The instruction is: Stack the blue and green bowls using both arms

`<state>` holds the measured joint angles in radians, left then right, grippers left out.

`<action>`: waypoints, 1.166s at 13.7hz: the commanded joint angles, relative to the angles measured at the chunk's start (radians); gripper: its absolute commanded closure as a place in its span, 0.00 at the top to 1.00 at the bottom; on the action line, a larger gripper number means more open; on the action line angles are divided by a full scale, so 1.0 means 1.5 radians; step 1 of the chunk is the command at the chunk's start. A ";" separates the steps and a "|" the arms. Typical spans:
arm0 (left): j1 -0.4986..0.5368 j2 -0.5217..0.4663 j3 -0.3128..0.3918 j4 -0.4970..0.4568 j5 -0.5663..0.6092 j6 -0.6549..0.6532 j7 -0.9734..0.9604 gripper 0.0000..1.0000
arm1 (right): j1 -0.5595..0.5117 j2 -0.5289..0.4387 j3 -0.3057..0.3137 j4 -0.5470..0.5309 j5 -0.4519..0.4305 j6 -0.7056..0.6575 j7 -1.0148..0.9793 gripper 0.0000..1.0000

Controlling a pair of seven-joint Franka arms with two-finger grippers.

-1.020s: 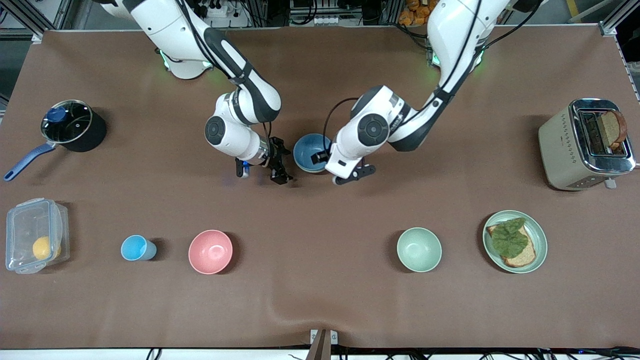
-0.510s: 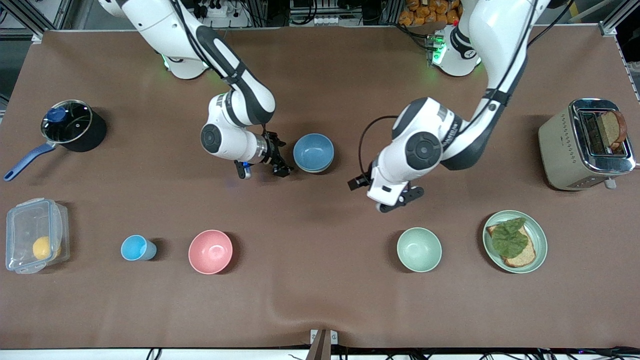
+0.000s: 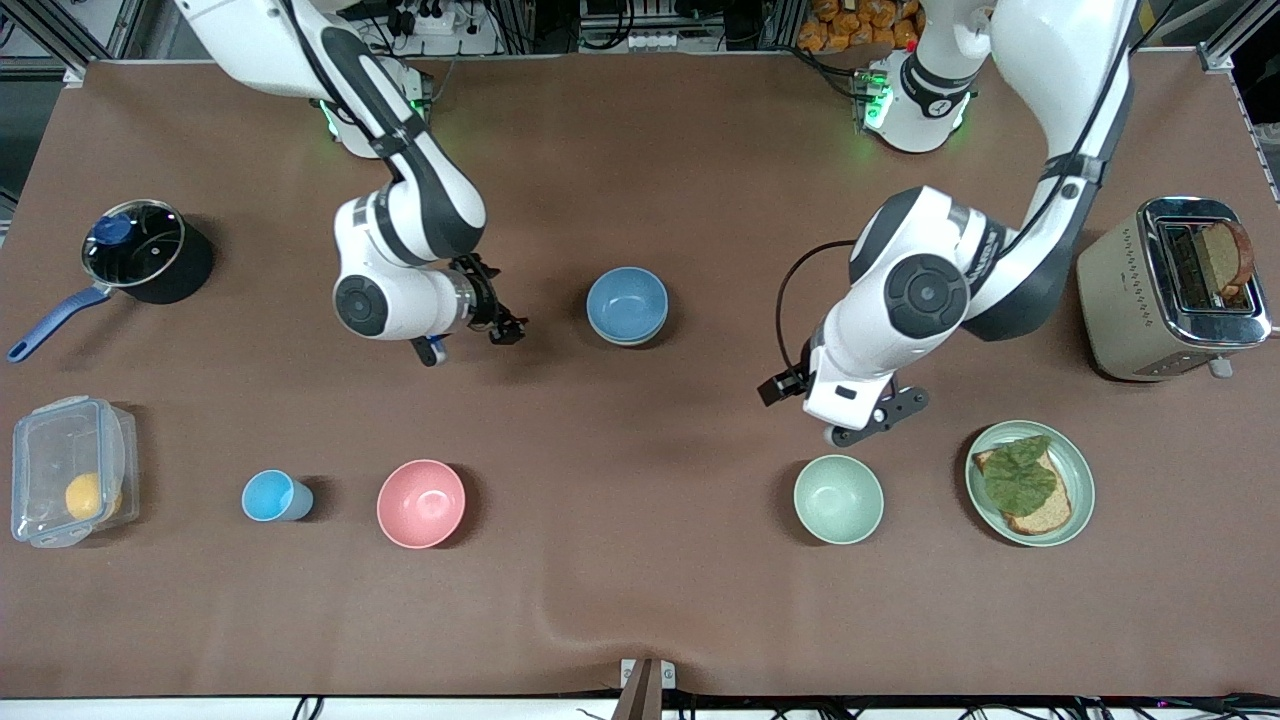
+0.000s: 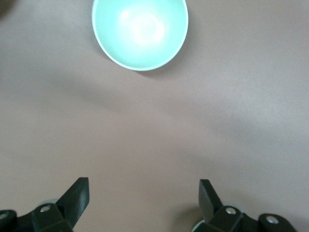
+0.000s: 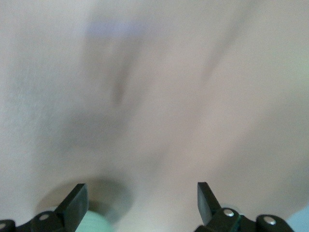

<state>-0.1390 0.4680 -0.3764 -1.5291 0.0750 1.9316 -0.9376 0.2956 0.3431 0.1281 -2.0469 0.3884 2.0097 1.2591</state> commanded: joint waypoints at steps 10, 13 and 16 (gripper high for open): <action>0.138 -0.156 -0.005 0.032 0.014 -0.137 0.181 1.00 | -0.208 -0.126 0.007 0.067 -0.195 -0.311 -0.307 1.00; 0.172 -0.187 -0.004 0.023 0.014 -0.176 0.270 1.00 | -0.256 -0.134 0.007 0.141 -0.229 -0.383 -0.379 1.00; 0.136 -0.271 0.064 -0.050 0.002 -0.176 0.345 1.00 | -0.287 -0.132 0.006 0.255 -0.242 -0.457 -0.398 1.00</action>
<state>0.1059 0.1788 -0.3411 -1.4962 0.0789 1.6675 -0.4745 -0.1029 0.1456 0.1230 -1.7691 0.0512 1.3886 0.6819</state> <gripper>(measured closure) 0.000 0.000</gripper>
